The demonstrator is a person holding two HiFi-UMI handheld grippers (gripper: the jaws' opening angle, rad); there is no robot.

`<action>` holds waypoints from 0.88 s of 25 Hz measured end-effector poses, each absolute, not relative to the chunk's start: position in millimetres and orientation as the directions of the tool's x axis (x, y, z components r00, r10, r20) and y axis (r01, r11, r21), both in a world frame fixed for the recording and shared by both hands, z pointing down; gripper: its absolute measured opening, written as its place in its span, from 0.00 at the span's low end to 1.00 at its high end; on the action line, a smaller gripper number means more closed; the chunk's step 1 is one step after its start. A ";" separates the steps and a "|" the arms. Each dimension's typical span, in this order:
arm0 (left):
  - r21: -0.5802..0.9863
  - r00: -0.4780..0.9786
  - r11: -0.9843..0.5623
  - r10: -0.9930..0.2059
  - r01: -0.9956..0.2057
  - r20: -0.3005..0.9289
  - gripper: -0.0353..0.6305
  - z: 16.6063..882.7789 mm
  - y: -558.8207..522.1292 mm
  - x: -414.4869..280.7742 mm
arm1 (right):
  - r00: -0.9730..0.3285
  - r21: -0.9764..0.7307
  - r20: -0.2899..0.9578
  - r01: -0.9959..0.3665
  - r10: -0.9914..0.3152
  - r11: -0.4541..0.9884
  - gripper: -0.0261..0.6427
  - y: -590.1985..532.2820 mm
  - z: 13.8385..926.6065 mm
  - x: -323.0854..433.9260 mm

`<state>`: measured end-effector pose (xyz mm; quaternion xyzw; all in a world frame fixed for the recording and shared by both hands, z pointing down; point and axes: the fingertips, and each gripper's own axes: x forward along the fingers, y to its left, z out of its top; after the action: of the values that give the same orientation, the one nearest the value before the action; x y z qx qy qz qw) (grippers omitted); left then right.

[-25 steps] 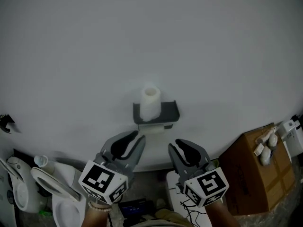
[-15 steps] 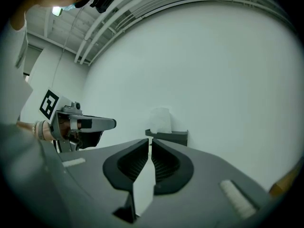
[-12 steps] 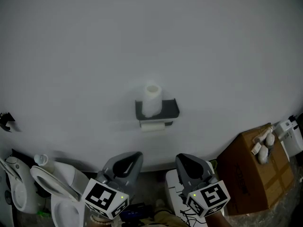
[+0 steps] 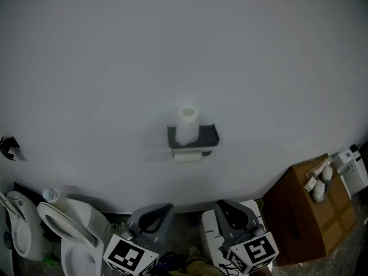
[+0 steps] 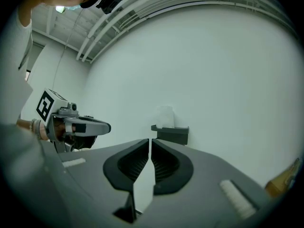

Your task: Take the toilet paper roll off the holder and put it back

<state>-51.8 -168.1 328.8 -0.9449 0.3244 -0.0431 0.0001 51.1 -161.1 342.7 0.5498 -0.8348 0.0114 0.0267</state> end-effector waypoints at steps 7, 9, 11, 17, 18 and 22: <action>-0.015 0.780 -0.784 -0.618 -0.620 0.097 0.05 338.2 -158.2 -58.5 | -0.396 0.009 0.058 -0.918 -0.916 0.397 0.06 -156.0 345.4 48.3; -0.010 0.777 -0.782 -0.621 -0.623 0.101 0.05 341.4 -156.9 -59.9 | -0.396 0.008 0.057 -0.918 -0.916 0.397 0.06 -155.4 345.4 48.0; -0.009 0.776 -0.781 -0.622 -0.624 0.106 0.05 344.0 -155.7 -60.7 | -0.399 0.015 0.055 -0.916 -0.915 0.400 0.06 -154.2 345.6 48.1; -0.016 0.775 -0.782 -0.621 -0.624 0.119 0.05 349.2 -154.9 -62.1 | -0.388 -0.007 0.077 -0.922 -0.919 0.388 0.06 -150.4 349.0 46.9; -0.016 0.775 -0.782 -0.620 -0.623 0.120 0.05 349.6 -154.8 -62.2 | -0.387 -0.006 0.077 -0.922 -0.919 0.388 0.06 -150.2 349.0 47.0; -0.013 0.778 -0.785 -0.616 -0.619 0.122 0.05 351.0 -154.6 -62.2 | -0.386 -0.006 0.074 -0.922 -0.920 0.386 0.06 -149.9 347.9 46.8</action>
<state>-62.2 -154.6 351.0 -0.9428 0.3276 -0.0599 -0.0138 46.8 -149.9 347.9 0.5535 -0.8320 0.0230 0.0293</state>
